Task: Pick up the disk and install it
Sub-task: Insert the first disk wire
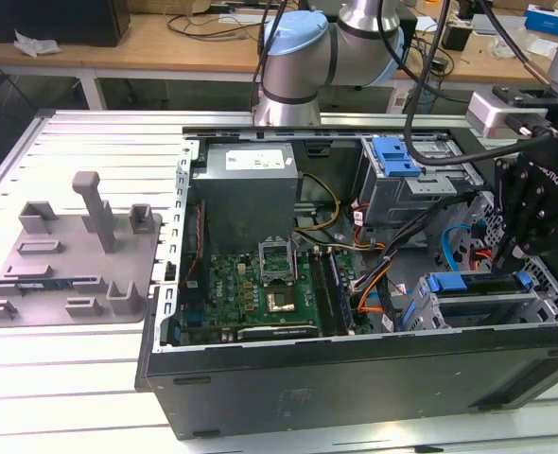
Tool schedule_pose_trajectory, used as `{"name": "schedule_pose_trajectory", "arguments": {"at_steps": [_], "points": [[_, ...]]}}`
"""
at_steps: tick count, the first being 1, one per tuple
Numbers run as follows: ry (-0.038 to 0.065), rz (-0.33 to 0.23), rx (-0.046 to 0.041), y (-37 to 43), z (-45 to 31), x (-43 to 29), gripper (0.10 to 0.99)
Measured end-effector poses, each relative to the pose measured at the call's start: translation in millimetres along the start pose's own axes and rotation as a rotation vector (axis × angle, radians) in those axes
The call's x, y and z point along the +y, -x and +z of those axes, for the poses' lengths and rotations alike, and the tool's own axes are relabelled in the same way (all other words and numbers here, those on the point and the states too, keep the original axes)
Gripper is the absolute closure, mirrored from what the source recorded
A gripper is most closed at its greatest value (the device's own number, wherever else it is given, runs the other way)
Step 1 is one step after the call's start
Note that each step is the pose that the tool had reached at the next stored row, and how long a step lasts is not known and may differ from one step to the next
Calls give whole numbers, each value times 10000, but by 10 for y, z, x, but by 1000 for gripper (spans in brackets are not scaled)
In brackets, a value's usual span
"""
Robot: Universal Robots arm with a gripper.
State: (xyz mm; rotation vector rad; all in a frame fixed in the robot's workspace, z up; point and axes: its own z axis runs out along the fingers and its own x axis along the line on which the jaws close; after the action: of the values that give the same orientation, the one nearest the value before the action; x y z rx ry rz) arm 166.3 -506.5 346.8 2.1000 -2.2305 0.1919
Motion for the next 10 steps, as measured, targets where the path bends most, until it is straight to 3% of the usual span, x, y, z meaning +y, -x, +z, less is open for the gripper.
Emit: {"name": "schedule_pose_trajectory", "arguments": {"at_steps": [10], "points": [[0, 0, 0, 3, 47, 2, 918]]}}
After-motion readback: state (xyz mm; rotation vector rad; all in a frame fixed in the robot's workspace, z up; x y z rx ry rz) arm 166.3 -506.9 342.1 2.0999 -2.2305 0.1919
